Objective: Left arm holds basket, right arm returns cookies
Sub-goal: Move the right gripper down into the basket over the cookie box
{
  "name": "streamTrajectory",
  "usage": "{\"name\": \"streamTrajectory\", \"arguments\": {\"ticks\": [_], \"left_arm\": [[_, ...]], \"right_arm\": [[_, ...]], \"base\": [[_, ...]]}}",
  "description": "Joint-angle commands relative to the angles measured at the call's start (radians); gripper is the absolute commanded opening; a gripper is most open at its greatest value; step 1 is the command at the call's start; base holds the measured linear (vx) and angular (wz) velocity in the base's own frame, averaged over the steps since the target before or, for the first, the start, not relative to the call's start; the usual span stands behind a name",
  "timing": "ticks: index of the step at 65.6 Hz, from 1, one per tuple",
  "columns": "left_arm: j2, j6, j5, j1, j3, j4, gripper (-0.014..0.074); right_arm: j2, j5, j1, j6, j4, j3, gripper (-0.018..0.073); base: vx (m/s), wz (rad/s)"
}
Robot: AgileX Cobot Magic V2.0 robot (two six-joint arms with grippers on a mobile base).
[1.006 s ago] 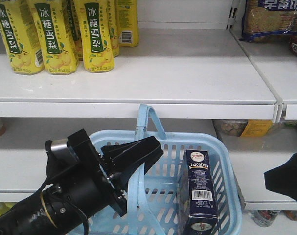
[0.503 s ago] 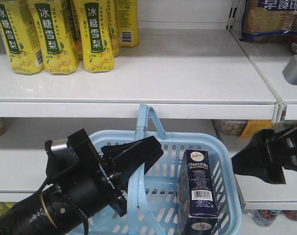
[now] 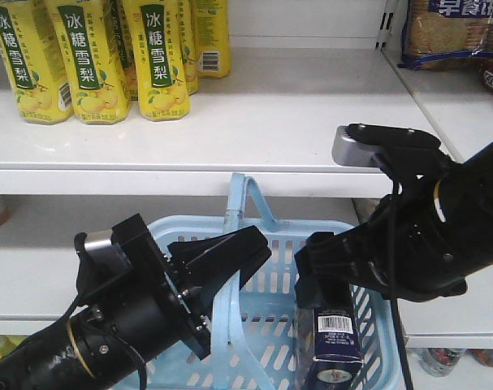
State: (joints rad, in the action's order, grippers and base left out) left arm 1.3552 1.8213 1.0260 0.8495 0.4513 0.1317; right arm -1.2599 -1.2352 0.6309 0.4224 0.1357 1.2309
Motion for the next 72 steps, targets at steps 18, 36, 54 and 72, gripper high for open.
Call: {"name": "streamTrajectory", "arguments": {"ticks": [18,36,54,72], "left_arm": [[-0.035,-0.011,0.129,-0.004,0.032,-0.046,0.0],[-0.035,-0.011,0.129,-0.004,0.032,-0.046,0.0],[-0.035,-0.011,0.129,-0.004,0.032,-0.046,0.0],[-0.035,-0.011,0.13,-0.004,0.032,-0.046,0.0]], "right_arm": [[-0.027,0.074,0.022,0.141,-0.101,0.031,0.0593],[-0.048,0.102,0.047,0.184,-0.109,0.03,0.0593],[-0.075,0.152,0.047,0.189,-0.136,0.028,0.0593],[-0.112,0.158,0.047,0.188,-0.136,0.028,0.0576]], "base": [[0.0,0.0],[0.0,0.0],[0.0,0.0],[0.0,0.0]]}}
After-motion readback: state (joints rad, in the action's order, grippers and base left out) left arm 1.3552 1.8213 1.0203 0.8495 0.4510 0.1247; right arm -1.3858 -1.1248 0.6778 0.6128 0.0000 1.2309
